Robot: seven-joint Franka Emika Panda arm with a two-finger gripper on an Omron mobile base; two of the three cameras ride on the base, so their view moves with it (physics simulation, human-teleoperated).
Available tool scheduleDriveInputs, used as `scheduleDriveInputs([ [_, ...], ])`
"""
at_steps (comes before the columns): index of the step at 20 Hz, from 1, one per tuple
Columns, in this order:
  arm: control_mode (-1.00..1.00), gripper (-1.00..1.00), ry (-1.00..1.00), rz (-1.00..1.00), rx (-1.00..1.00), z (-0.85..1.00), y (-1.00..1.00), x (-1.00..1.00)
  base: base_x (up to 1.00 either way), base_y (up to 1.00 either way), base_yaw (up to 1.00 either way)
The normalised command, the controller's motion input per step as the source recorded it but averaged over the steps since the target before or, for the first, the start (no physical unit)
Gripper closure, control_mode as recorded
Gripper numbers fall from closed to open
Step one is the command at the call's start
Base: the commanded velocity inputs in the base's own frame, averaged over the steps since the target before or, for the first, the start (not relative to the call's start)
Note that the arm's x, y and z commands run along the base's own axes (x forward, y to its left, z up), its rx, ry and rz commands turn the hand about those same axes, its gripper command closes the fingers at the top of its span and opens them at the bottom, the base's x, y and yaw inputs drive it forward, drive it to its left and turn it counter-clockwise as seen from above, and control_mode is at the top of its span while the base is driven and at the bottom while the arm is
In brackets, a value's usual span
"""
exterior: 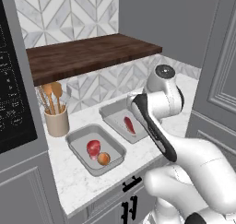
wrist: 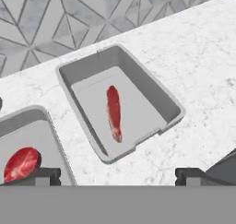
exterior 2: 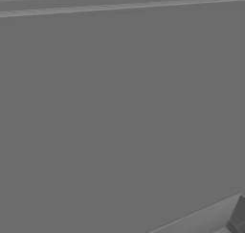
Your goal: Place one onion and one steak in each tupperware on the nearby counter, to pack two identical lunches.
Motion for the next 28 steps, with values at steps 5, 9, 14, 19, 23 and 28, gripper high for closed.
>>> scheduleDriveInputs([
  [5, 1.00, -1.00, -0.01, 0.02, -0.02, 0.00, 0.04, -0.20, -0.80, 0.17, 0.09],
  [9, 1.00, -1.00, 0.00, 0.00, 0.00, 0.00, 0.00, 0.00, -1.00, 0.26, 0.13],
  [14, 1.00, -1.00, 0.00, 0.00, 0.00, 0.00, 0.00, 0.00, -1.00, 0.25, 0.11],
  [19, 1.00, -1.00, 0.00, 0.00, 0.00, 0.00, 0.00, 0.00, -1.00, 0.40, -0.02],
  [23, 1.00, -1.00, 0.00, 0.00, 0.00, 0.00, 0.00, 0.00, -1.00, 0.31, -0.31],
  [28, 1.00, -1.00, 0.00, 0.00, 0.00, 0.00, 0.00, 0.00, -0.80, 0.00, -0.79],
])
